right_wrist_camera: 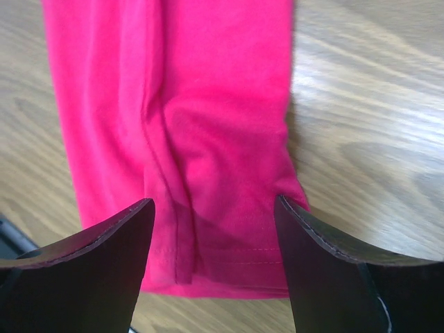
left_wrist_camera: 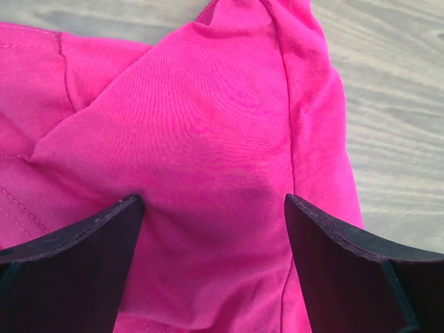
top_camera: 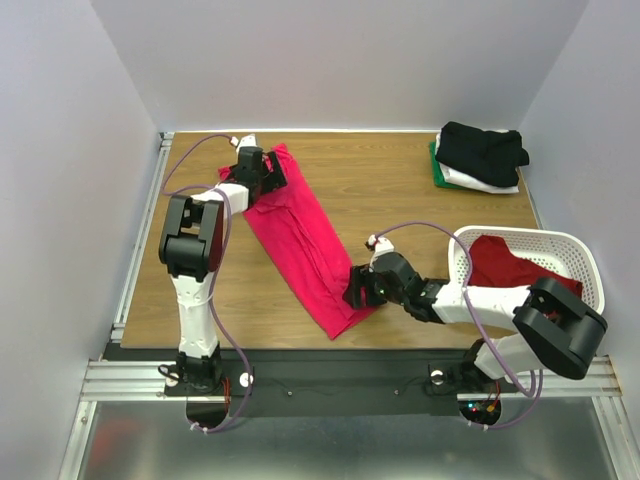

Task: Fold and stack the t-shirts
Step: Fold the tshirt

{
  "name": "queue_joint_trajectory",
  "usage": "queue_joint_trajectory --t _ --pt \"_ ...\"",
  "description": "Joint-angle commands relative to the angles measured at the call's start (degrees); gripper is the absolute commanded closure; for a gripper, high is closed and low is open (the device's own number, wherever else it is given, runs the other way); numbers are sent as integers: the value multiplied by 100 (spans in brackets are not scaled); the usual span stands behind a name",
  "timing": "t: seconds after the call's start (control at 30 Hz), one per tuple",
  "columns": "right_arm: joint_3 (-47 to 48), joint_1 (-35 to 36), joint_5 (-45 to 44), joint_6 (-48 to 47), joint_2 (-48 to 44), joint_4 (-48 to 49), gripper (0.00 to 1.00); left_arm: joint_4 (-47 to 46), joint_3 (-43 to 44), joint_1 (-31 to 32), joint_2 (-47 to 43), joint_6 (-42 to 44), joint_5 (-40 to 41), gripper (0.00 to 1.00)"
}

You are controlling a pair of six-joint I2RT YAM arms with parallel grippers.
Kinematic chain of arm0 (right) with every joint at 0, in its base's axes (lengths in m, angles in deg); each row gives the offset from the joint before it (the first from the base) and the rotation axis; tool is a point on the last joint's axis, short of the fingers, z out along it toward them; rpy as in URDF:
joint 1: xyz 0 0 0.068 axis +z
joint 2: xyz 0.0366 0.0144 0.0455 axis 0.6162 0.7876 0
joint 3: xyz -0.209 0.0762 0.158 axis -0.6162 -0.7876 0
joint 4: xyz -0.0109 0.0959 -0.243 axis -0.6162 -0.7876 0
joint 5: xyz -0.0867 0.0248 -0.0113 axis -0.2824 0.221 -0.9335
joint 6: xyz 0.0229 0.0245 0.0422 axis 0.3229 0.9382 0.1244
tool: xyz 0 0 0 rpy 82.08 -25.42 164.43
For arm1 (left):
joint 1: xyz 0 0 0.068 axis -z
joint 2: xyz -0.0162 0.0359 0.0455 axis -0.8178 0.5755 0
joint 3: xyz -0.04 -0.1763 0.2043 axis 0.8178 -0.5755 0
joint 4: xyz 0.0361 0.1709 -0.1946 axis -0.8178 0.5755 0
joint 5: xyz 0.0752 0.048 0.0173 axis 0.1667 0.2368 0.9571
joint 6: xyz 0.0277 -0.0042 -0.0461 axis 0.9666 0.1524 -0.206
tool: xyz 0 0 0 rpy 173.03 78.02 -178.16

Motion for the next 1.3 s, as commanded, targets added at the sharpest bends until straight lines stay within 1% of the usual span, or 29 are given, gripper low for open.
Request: queue_joint_trajectory --t 0.0,0.07,0.13,0.17,0.3,0.57,0.67,0.73,0.83,0.87,0.93,0.97,1.0,1.03,1.07,1.1,1.13,1.17,1.2,1.23,1.27 --pt "-140 137 525 106 161 74 25 40 521 7 194 -51 -233 6" --pt "-131 198 622 97 214 154 25 66 767 34 308 -25 -233 6" --pt "-79 260 718 71 345 250 25 127 943 69 405 19 -434 6" --pt "-52 295 832 36 485 277 25 215 1187 78 527 20 -496 5" --pt "123 480 982 -8 767 338 25 382 1716 78 809 2 -558 5" --pt "554 980 939 0 1365 338 25 716 2867 87 1328 2 -602 5" --pt "642 1086 737 44 1357 330 25 725 3148 87 1372 46 -575 6" --pt "634 1104 631 44 1173 303 25 655 3220 95 1311 98 -575 6" --pt "590 1104 289 -17 786 137 23 462 3211 157 978 256 -514 6" --pt "581 1113 88 -52 689 75 22 418 3168 183 716 318 -453 6" --pt "563 1113 -89 -131 382 -65 21 260 2984 306 363 441 -120 5" --pt "537 1113 -273 -166 276 -118 20 86 2652 341 -82 494 -14 6" --pt "511 1104 -353 -175 197 -197 20 -55 2379 376 -339 503 170 6" --pt "493 1104 -458 -184 127 -198 20 -231 2063 420 -629 494 172 6" --pt "458 1104 -616 -175 4 -259 20 -415 1312 508 -1267 485 398 5" --pt "388 1113 -687 -175 -41 -285 20 -739 912 561 -1587 459 548 5" --pt "361 1104 -705 -175 -85 -329 20 -864 500 613 -1920 442 906 5" --pt "335 1113 -766 -175 -128 -347 20 -935 -253 762 -2541 398 1119 5" --pt "300 1104 -793 -184 -138 -356 20 -1049 -643 850 -2844 319 1321 5" --pt "299 1104 -793 -184 -138 -373 20 -1076 -1343 964 -3395 249 1689 5" --pt "299 1113 -811 -184 -129 -382 20 -1076 -1350 1061 -3400 178 1884 5"
